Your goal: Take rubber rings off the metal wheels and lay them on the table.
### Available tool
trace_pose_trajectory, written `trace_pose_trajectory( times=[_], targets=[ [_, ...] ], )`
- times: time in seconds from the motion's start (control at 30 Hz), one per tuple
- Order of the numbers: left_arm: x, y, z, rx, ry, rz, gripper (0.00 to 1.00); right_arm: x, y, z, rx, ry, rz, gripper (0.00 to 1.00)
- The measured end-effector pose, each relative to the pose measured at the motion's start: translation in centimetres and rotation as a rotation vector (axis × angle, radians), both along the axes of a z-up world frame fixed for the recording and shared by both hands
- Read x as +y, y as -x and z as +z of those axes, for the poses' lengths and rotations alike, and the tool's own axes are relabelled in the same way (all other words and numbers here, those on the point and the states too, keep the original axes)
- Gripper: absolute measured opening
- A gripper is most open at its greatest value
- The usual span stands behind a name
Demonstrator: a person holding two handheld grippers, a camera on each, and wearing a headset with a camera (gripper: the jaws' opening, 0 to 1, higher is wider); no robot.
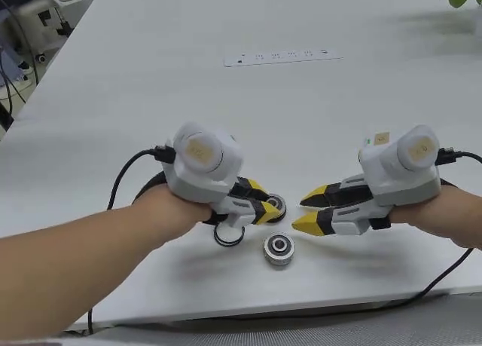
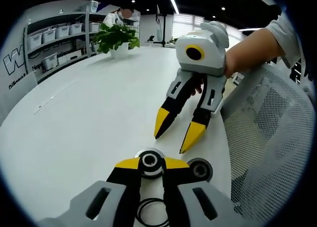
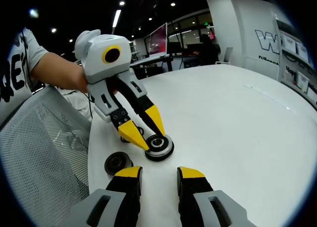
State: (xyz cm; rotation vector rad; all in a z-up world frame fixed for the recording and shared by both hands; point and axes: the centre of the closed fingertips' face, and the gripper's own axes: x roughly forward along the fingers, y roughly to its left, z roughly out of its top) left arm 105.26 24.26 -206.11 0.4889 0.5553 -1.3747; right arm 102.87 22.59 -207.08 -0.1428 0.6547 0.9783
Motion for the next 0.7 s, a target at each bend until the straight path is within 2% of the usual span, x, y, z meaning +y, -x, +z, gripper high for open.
trace_pose_trajectory(
  times=[0.07, 0.27, 0.7],
  targets=[
    [0.0, -0.1, 0.0, 0.007, 0.006, 0.004, 0.1, 0.0, 0.0, 0.0, 0.001, 0.0, 0.001, 0.26],
    [0.1, 0.0, 0.1, -0.006, 0.026, -0.003, 0.1, 0.1, -0.2, -0.1, 0.0, 0.001, 0.004, 0.25],
    [0.1, -0.1, 0.1, -0.009, 0.027, 0.012, 0.09, 1.0, -1.0, 0.2, -0.015, 0.002, 0.015, 0.25]
  ],
)
